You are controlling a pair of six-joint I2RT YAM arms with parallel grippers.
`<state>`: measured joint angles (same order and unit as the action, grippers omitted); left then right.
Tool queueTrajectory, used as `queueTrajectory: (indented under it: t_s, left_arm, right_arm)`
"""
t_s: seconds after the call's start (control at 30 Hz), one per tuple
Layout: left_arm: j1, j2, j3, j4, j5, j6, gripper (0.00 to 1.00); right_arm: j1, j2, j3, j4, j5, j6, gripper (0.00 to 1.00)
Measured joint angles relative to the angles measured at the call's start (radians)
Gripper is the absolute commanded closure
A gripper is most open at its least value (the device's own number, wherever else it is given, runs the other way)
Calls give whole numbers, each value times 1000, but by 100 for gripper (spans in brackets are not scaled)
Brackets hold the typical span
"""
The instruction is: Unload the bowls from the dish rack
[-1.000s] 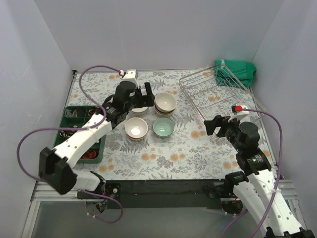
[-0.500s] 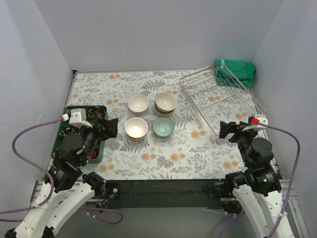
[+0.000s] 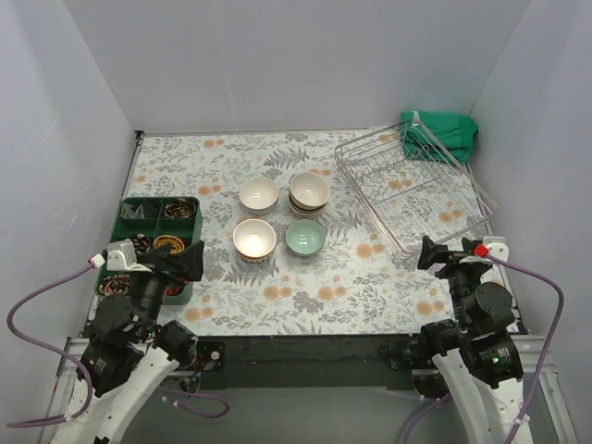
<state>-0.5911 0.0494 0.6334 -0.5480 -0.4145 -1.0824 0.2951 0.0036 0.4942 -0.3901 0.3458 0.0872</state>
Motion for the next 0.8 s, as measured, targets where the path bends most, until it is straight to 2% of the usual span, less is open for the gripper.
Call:
queueTrajectory:
  t_s: [0.1, 0.8]
  left_arm:
    - [0, -51, -26, 5, -2, -7, 2]
    - [0, -50, -50, 33, -6, -18, 2]
  right_arm:
    - [0, 0, -17, -4, 8, -8, 4]
    - [0, 0, -19, 5, 8, -17, 4]
